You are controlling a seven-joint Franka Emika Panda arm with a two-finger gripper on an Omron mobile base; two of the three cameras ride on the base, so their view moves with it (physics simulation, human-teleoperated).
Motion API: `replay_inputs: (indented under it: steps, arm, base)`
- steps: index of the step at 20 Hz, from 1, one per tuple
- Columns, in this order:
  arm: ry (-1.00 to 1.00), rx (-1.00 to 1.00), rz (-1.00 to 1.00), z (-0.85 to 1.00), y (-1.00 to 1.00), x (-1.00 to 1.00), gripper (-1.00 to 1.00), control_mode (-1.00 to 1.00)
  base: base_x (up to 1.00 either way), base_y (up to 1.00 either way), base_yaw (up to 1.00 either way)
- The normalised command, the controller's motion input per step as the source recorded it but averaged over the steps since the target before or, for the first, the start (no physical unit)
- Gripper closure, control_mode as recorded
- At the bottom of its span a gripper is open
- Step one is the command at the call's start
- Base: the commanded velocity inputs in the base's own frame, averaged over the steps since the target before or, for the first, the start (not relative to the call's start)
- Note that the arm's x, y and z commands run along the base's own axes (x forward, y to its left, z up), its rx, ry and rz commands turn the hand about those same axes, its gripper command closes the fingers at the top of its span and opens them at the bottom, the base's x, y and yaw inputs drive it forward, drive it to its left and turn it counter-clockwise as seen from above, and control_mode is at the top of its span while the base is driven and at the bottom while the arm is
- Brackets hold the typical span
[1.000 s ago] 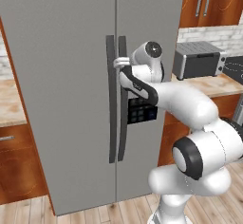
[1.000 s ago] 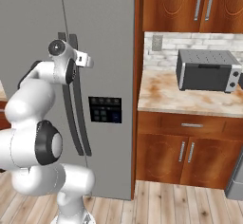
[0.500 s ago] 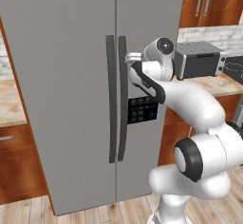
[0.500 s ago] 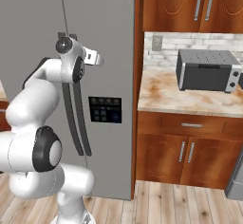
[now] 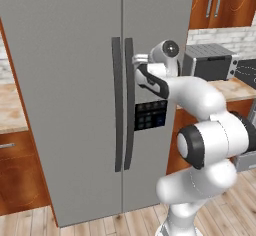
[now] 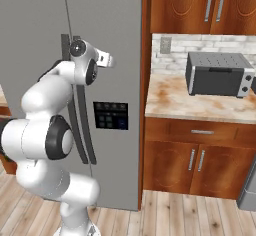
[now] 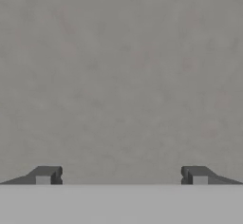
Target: Store the kebab skewer in the freezer for long-term storage. Close the freezer door after placing the cooked food.
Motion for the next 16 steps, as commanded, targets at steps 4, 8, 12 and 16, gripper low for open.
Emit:
replay_inputs:
  steps: [4, 8, 12, 16]
  arm:
    - [-0.01, 0.0, 0.0, 0.0, 0.0, 0.45, -1.0, -1.0]
    - [-0.02, 0.0, 0.0, 0.0, 0.0, 0.53, -1.0, -1.0]
    - [-0.05, 0.0, 0.0, 0.0, 0.0, 0.55, -1.0, -1.0]
    - [-0.02, 0.0, 0.0, 0.0, 0.0, 0.54, -1.0, -1.0]
  base:
    - [0.0, 0.0, 0.0]
    - [0.0, 0.0, 0.0]
    - [0.0, 0.0, 0.0]
    - [0.0, 0.0, 0.0]
